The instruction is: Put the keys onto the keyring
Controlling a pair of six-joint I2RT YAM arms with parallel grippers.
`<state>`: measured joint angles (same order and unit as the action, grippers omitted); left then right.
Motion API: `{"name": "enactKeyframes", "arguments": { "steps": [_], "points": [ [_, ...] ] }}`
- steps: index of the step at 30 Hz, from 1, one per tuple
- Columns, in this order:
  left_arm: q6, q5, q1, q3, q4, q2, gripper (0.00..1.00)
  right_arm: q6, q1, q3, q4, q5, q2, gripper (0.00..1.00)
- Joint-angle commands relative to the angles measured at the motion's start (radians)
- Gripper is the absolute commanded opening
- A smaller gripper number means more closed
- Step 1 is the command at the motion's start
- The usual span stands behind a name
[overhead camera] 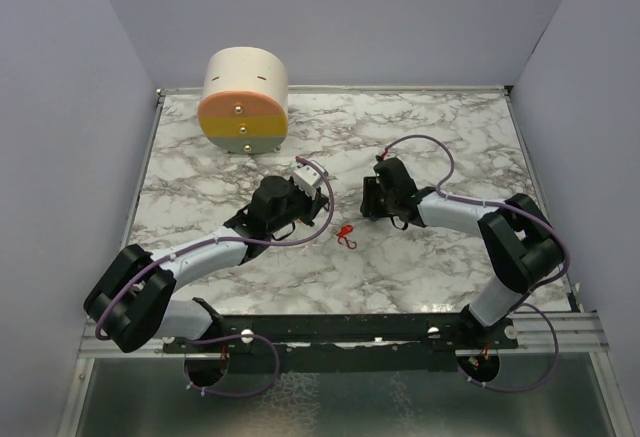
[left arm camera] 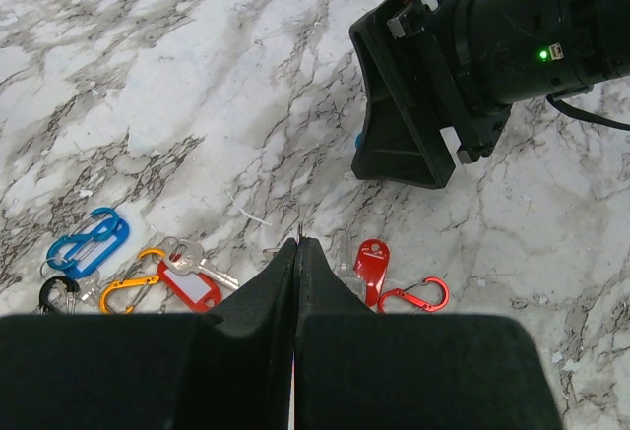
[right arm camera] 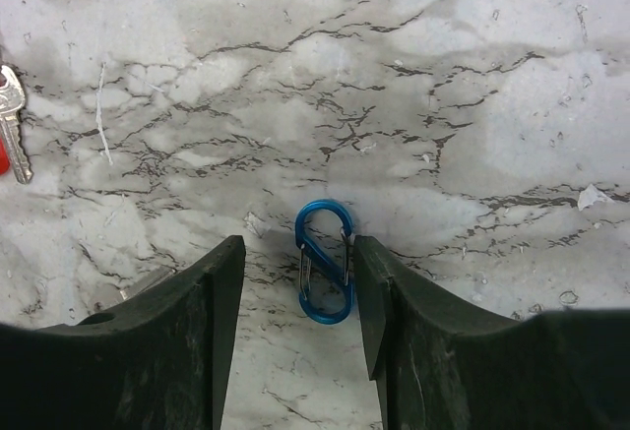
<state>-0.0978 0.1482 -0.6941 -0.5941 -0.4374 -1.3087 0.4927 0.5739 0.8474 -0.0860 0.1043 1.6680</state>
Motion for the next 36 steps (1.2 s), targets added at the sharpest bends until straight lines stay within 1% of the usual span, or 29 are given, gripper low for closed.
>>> {"name": "enactKeyframes", "arguments": {
  "steps": [1,11,23,25,28,29,33,36],
  "points": [
    [0.000,-0.007,0.004,-0.009,-0.017,-0.004,0.00,-0.020,-0.003,-0.036,-0.079,0.051,0.002,0.48],
    [-0.001,-0.007,0.004,-0.010,-0.018,-0.011,0.00,-0.024,-0.003,-0.062,-0.098,0.060,-0.025,0.44],
    [0.000,-0.010,0.004,-0.011,-0.018,-0.013,0.00,-0.037,0.012,-0.042,-0.114,0.071,0.015,0.37],
    [0.001,-0.010,0.004,-0.012,-0.018,-0.014,0.00,-0.038,0.015,-0.037,-0.120,0.078,0.021,0.31],
    [0.002,-0.012,0.004,-0.012,-0.018,-0.015,0.00,-0.036,0.018,-0.034,-0.127,0.095,0.022,0.13],
    [0.003,-0.012,0.004,-0.011,-0.018,-0.014,0.00,-0.036,0.018,-0.037,-0.126,0.099,0.019,0.09],
    [0.002,-0.013,0.004,-0.010,-0.018,-0.015,0.00,-0.034,0.018,-0.043,-0.120,0.110,-0.006,0.01],
    [0.001,-0.009,0.004,-0.013,-0.018,-0.018,0.00,-0.036,0.020,-0.050,-0.112,0.125,-0.034,0.01]
  ]
}}
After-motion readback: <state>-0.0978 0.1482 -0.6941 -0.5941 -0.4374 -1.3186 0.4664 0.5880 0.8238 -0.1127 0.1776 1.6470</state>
